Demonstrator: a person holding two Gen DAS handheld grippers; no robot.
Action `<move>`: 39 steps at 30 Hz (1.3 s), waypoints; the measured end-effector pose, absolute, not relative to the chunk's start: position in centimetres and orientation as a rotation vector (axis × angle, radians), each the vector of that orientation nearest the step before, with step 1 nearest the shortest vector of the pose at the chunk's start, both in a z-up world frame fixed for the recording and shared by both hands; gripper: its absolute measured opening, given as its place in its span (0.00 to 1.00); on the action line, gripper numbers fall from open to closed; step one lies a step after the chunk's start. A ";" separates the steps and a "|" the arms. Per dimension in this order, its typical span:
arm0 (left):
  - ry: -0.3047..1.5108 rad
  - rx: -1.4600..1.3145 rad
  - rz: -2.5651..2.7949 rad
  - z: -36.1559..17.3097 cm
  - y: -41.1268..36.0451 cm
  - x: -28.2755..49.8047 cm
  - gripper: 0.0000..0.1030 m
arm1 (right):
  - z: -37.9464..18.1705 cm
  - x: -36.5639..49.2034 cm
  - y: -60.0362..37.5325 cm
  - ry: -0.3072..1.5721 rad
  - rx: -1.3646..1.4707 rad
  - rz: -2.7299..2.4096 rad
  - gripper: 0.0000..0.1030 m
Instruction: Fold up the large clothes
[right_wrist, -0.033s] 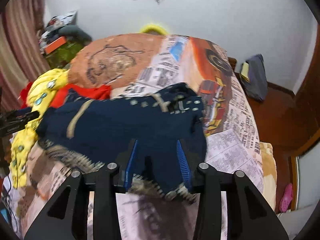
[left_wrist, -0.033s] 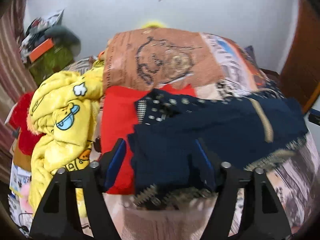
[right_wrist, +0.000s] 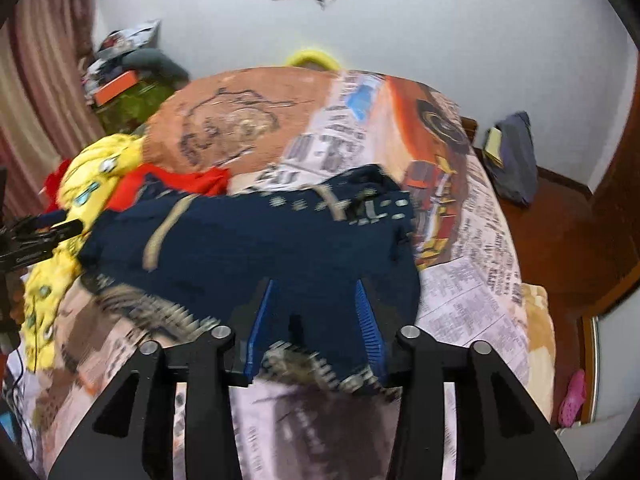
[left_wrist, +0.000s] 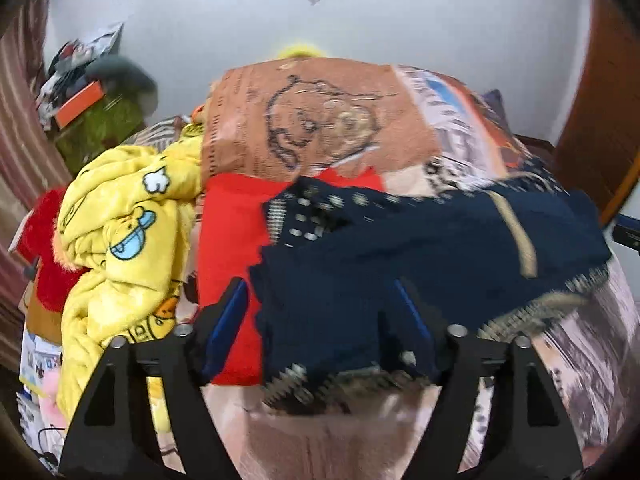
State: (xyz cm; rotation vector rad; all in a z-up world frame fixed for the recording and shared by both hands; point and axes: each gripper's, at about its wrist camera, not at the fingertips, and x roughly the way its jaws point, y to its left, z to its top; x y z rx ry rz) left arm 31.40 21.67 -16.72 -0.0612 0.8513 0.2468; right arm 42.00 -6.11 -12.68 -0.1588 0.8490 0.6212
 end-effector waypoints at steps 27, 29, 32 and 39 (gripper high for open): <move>0.906 0.071 0.283 -19.7 20.5 43.1 0.80 | -15.5 48.0 1.9 0.912 -0.143 0.689 0.40; 0.875 0.079 0.322 -17.7 21.5 44.5 0.80 | -13.7 49.6 1.9 0.840 -0.162 0.586 0.41; 0.782 0.004 0.349 -13.7 23.2 44.9 0.80 | -11.2 51.1 0.9 0.790 -0.089 0.542 0.41; 0.693 -0.077 0.323 -9.9 24.4 42.1 0.80 | -9.7 48.8 -0.2 0.763 -0.022 0.599 0.42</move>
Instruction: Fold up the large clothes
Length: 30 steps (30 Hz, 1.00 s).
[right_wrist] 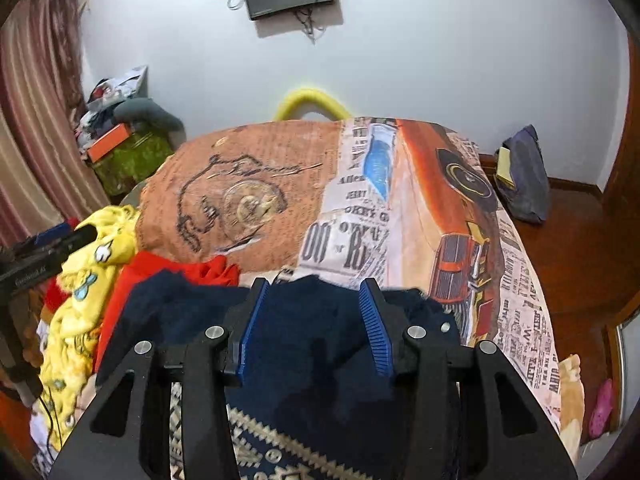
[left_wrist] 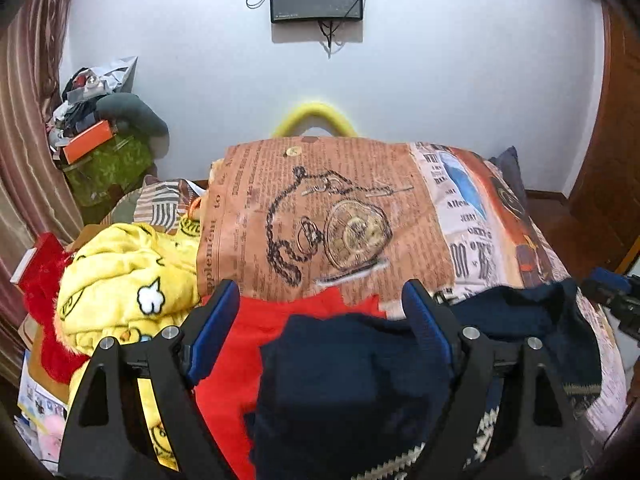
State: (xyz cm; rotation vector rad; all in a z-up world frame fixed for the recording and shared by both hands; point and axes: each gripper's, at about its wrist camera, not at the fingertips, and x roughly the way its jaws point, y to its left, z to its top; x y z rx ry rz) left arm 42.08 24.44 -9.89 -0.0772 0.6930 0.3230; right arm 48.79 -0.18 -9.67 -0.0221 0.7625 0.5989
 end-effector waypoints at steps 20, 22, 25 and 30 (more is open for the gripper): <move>0.943 -0.028 0.131 -23.2 19.4 36.5 0.92 | -18.6 43.3 3.5 0.816 -0.342 0.717 0.64; 0.947 -0.065 0.141 -23.4 20.6 35.5 0.93 | -18.6 43.4 2.1 0.818 -0.362 0.685 0.64; 0.948 -0.118 0.156 -23.4 22.3 33.7 0.93 | -18.8 43.6 0.0 0.827 -0.365 0.619 0.64; 0.946 -0.171 0.247 -23.6 24.3 30.6 0.93 | -19.3 44.8 -5.2 0.900 -0.203 0.562 0.65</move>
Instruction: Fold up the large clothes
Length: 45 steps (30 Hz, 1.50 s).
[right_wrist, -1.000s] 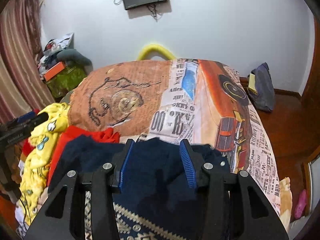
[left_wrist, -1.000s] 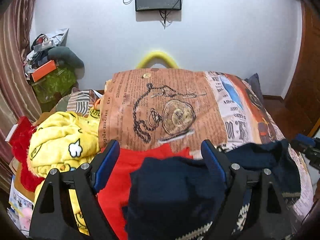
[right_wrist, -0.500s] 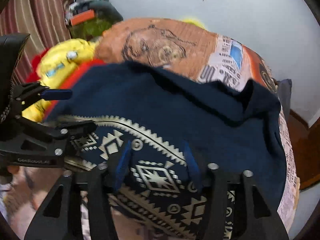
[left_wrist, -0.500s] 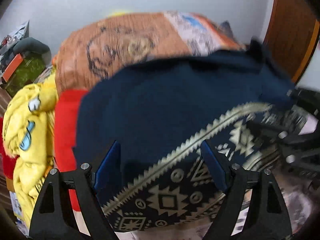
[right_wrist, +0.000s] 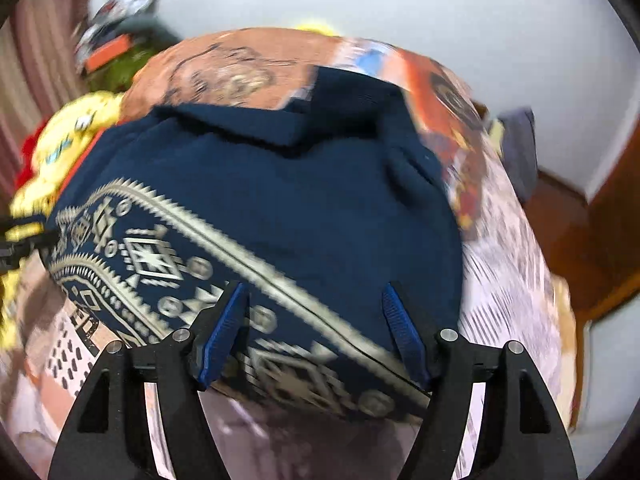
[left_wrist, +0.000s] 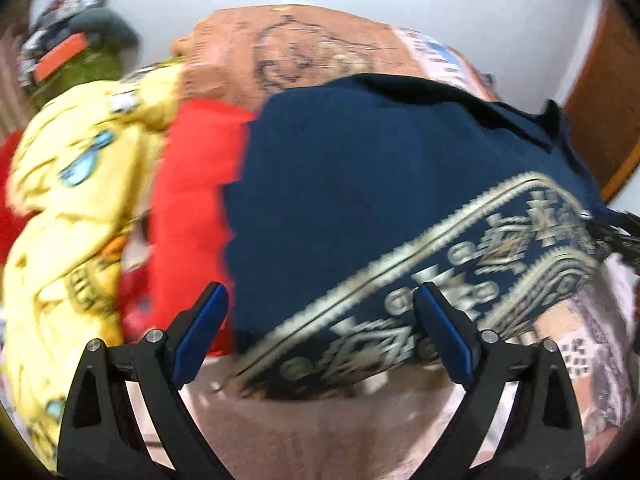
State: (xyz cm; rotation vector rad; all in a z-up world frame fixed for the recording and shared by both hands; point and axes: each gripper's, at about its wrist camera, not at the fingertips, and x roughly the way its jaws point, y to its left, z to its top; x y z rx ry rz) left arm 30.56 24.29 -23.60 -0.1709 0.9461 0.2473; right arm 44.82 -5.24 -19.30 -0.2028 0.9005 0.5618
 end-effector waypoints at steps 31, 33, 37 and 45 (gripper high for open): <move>0.836 -1.019 -0.030 -28.8 28.0 28.7 0.83 | -19.1 48.4 -2.6 0.979 -0.167 0.599 0.66; 0.830 -1.026 -0.067 -28.7 27.9 29.1 0.79 | -19.1 49.4 -1.2 0.974 -0.192 0.609 0.70; 0.849 -0.983 -0.087 -28.1 27.3 31.1 0.69 | -18.1 52.2 1.2 0.964 -0.221 0.585 0.73; 0.799 -0.865 -0.061 -24.0 26.1 31.5 0.65 | -15.6 54.7 0.7 0.876 -0.076 0.427 0.72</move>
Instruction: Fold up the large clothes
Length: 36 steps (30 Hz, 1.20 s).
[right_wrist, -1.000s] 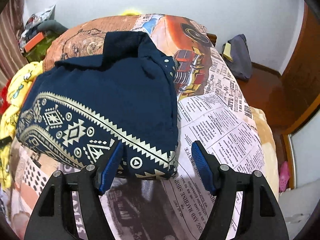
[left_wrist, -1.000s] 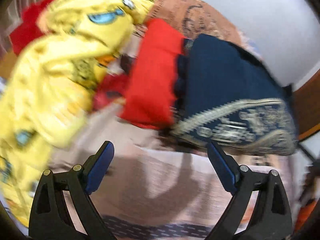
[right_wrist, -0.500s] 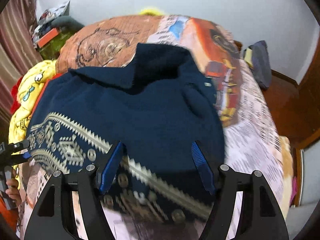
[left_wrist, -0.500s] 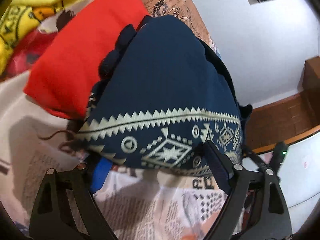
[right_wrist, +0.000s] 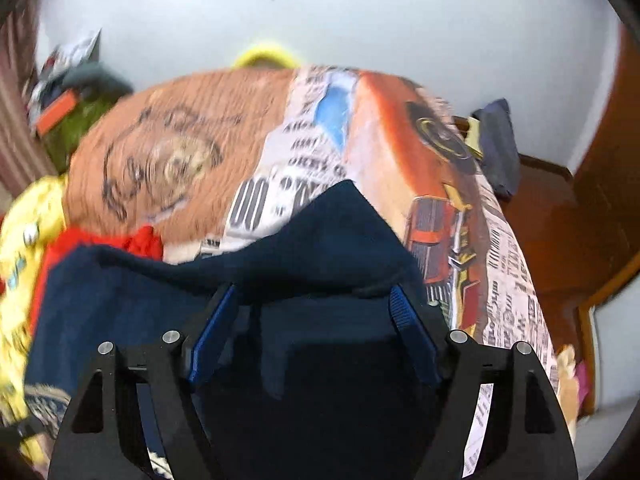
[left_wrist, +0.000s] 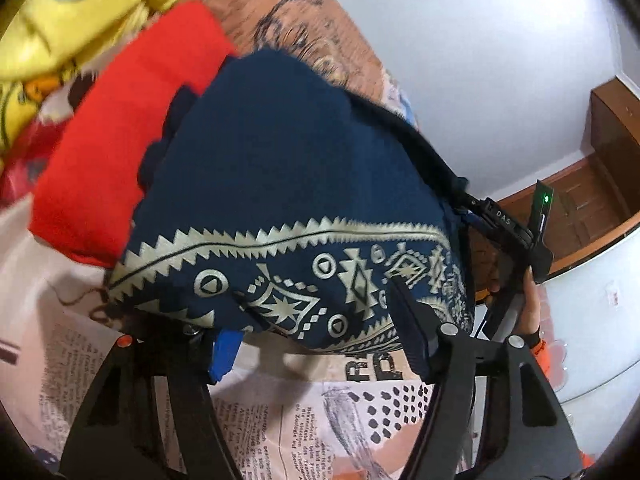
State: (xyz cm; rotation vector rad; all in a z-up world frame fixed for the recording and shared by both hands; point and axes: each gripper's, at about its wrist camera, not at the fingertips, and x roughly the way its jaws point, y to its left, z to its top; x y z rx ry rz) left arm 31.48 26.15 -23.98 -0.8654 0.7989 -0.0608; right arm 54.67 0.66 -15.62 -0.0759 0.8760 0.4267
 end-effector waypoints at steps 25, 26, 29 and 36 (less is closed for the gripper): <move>0.653 -0.742 0.003 -21.0 26.7 35.4 0.48 | -18.5 43.7 -2.9 0.933 -0.220 0.616 0.73; 0.660 -0.758 0.019 -21.5 27.1 35.9 0.48 | -18.5 43.8 -2.9 0.933 -0.211 0.614 0.73; 0.725 -0.885 0.045 -25.0 29.1 37.3 0.48 | -18.5 43.8 -2.8 0.940 -0.189 0.606 0.73; 0.699 -0.970 0.099 -25.4 29.8 37.7 0.26 | -17.6 43.8 -2.2 0.937 -0.166 0.610 0.73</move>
